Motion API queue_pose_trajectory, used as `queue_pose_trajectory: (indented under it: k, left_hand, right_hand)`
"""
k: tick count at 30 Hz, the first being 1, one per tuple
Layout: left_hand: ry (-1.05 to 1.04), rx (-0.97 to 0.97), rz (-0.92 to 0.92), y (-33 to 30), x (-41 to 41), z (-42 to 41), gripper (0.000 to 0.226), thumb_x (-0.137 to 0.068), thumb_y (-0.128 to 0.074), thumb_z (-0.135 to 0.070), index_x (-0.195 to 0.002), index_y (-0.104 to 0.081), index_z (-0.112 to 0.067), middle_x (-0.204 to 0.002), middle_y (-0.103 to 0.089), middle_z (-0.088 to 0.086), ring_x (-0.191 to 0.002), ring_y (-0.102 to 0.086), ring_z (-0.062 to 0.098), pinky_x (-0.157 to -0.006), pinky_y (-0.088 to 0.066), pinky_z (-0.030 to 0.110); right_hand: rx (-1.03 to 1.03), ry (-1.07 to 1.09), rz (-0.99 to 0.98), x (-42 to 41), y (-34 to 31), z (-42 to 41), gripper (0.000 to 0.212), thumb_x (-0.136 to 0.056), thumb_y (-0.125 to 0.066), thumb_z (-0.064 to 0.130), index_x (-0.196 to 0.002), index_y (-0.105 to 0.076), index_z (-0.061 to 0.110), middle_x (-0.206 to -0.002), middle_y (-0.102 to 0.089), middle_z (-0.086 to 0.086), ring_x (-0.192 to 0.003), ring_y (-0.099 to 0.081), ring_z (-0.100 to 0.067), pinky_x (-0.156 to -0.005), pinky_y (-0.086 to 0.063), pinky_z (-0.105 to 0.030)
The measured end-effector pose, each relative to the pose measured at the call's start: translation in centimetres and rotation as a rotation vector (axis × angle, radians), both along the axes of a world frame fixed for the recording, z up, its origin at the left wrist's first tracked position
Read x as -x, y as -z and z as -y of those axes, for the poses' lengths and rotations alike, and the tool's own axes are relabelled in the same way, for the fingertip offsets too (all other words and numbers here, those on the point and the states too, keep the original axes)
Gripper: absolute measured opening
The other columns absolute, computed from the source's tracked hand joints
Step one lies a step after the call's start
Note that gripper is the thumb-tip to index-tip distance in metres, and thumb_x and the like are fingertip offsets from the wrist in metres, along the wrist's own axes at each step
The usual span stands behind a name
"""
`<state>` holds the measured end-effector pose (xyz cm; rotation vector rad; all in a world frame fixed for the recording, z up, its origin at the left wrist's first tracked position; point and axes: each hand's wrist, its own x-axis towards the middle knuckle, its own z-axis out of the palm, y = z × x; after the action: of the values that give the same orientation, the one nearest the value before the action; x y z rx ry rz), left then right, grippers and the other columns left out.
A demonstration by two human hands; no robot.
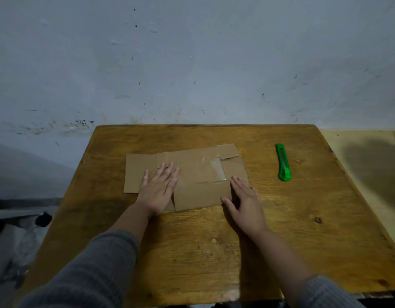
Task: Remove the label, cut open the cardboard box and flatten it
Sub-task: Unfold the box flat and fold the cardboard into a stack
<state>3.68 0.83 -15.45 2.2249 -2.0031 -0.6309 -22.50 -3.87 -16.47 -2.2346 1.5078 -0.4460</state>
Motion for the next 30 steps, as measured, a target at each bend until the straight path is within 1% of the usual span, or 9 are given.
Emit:
queue_pose_trajectory:
  k: [6, 10, 13, 17, 19, 23, 26, 28, 30]
  left_hand:
    - [-0.102, 0.09, -0.138, 0.2, 0.3, -0.3, 0.062, -0.095, 0.008, -0.051, -0.151, -0.011, -0.033, -0.159, -0.001, -0.015, -0.145, 0.008, 0.004, -0.117, 0.012, 0.044]
    - [-0.059, 0.052, 0.045, 0.7, 0.5, -0.4, 0.066, -0.092, 0.002, -0.06, -0.151, 0.001, -0.03, -0.157, 0.013, -0.013, -0.145, 0.014, 0.007, -0.117, 0.011, 0.047]
    - [-0.056, 0.053, 0.149, 1.1, 0.7, -0.4, 0.075, -0.087, 0.0, -0.066, -0.15, 0.009, -0.027, -0.155, 0.019, -0.011, -0.144, 0.017, 0.009, -0.117, 0.009, 0.049]
    - [-0.07, 0.067, 0.159, 1.3, 0.8, -0.4, 0.072, -0.091, -0.006, -0.063, -0.151, 0.009, -0.026, -0.156, 0.017, -0.01, -0.144, 0.016, 0.009, -0.117, 0.007, 0.049]
    - [-0.073, 0.08, 0.168, 1.4, 0.8, -0.4, 0.072, -0.091, -0.005, -0.064, -0.151, 0.009, -0.026, -0.157, 0.017, -0.01, -0.143, 0.016, 0.008, -0.117, 0.007, 0.048]
    - [-0.076, 0.119, 0.169, 1.8, 0.8, -0.5, 0.08, -0.081, 0.01, -0.069, -0.15, 0.009, -0.027, -0.154, 0.018, -0.013, -0.142, 0.017, 0.006, -0.116, 0.008, 0.046]
    - [-0.082, 0.128, 0.173, 2.0, 0.9, -0.4, 0.081, -0.08, 0.011, -0.068, -0.149, 0.009, -0.027, -0.154, 0.017, -0.013, -0.142, 0.016, 0.006, -0.116, 0.008, 0.046]
    - [-0.087, 0.143, 0.177, 2.1, 0.8, -0.3, 0.08, -0.081, 0.009, -0.068, -0.15, 0.008, -0.027, -0.155, 0.015, -0.013, -0.143, 0.016, 0.006, -0.116, 0.008, 0.045]
    - [-0.087, 0.147, 0.172, 2.2, 0.7, -0.3, 0.079, -0.083, 0.007, -0.068, -0.151, 0.006, -0.027, -0.156, 0.014, -0.014, -0.143, 0.015, 0.006, -0.116, 0.007, 0.045]
  right_hand:
    - [-0.065, 0.064, 0.003, -0.9, -0.3, 0.5, 0.065, -0.089, -0.057, 0.04, -0.146, -0.031, 0.023, -0.153, -0.03, 0.009, -0.143, -0.018, -0.005, -0.116, -0.008, -0.033]
    - [-0.094, 0.069, -0.006, -1.2, -0.6, 0.5, 0.067, -0.088, -0.059, 0.04, -0.146, -0.03, 0.022, -0.154, -0.029, 0.008, -0.143, -0.019, -0.007, -0.117, -0.009, -0.035]
    - [-0.125, 0.111, 0.046, -1.2, -1.1, 0.7, 0.071, -0.084, -0.065, 0.038, -0.145, -0.032, 0.022, -0.153, -0.029, 0.008, -0.142, -0.022, -0.013, -0.118, -0.02, -0.04]
    - [-0.151, 0.389, 0.259, -0.6, -2.5, 2.3, 0.057, -0.09, -0.06, 0.023, -0.142, -0.037, 0.017, -0.146, -0.039, -0.002, -0.134, -0.035, -0.02, -0.108, -0.035, -0.036]
    - [-0.299, 0.495, 0.357, -0.3, -3.3, 3.7, 0.054, -0.093, -0.055, 0.02, -0.143, -0.036, 0.016, -0.142, -0.046, -0.005, -0.129, -0.043, -0.022, -0.102, -0.04, -0.035]
    - [-0.649, 0.529, 0.484, 0.8, -4.3, 6.1, 0.049, -0.093, -0.054, 0.015, -0.14, -0.041, 0.015, -0.135, -0.053, -0.004, -0.121, -0.05, -0.023, -0.097, -0.047, -0.037]
    - [-0.856, 0.51, 0.643, 1.1, -5.2, 6.8, 0.041, -0.093, -0.052, 0.008, -0.134, -0.05, 0.015, -0.12, -0.057, -0.005, -0.102, -0.053, -0.019, -0.073, -0.051, -0.03]
    - [-0.917, 0.505, 0.748, 1.3, -5.2, 6.9, 0.038, -0.093, -0.051, 0.003, -0.129, -0.054, 0.013, -0.104, -0.061, -0.003, -0.094, -0.055, -0.018, -0.077, -0.051, -0.034]
    - [-0.954, 0.474, 0.838, 1.8, -4.9, 6.9, 0.039, -0.091, -0.054, 0.002, -0.128, -0.056, 0.013, -0.105, -0.064, -0.005, -0.097, -0.058, -0.02, -0.083, -0.053, -0.037]
